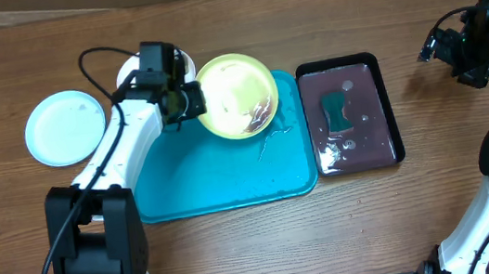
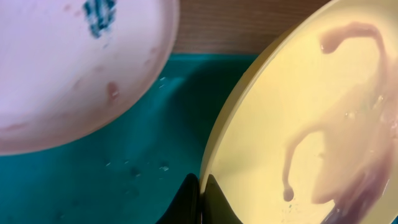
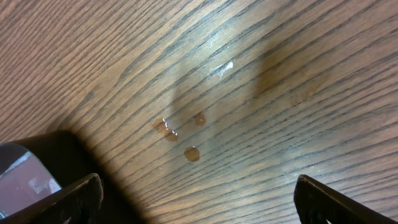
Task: Clean dirty plates on tray and stack at the side
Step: 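Lift the yellow plate with the left gripper and carry it rightward, then hold the yellow plate tilted over the right side beyond the black tray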
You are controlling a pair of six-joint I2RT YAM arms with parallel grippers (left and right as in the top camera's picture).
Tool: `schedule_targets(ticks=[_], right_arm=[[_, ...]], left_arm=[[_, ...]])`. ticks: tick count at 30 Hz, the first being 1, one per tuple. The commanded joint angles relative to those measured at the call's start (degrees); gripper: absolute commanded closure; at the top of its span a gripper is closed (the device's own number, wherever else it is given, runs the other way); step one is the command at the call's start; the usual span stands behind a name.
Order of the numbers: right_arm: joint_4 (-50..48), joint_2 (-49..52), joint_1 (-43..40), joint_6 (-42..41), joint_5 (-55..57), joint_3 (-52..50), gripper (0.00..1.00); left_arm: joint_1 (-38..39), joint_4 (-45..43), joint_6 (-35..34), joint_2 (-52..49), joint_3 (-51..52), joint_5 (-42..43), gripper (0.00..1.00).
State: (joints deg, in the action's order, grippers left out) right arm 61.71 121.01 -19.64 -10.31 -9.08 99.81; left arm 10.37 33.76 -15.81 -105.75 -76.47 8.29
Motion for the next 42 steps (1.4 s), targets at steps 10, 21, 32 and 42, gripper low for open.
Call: schedule_targets(ticks=[10, 21, 32, 42], right_arm=[[-0.2, -1.3, 0.0, -0.2, -0.4, 1.5, 0.0], [-0.2, -1.3, 0.0, -0.2, -0.4, 1.5, 0.0], [-0.2, -1.3, 0.0, -0.2, -0.4, 1.5, 0.0], [-0.2, -1.3, 0.0, -0.2, -0.4, 1.5, 0.0]], left_arm=[[13.9, -1.2, 3.0, 0.2, -9.9, -7.4, 0.96], [30.4, -0.6, 6.1, 0.2, -17.5, -32.3, 0.96], [48.9, -4.7, 17.4, 0.2, -17.9, -65.2, 0.96], [56.8, -15.3, 32.3, 0.2, -17.9, -81.0, 0.96]])
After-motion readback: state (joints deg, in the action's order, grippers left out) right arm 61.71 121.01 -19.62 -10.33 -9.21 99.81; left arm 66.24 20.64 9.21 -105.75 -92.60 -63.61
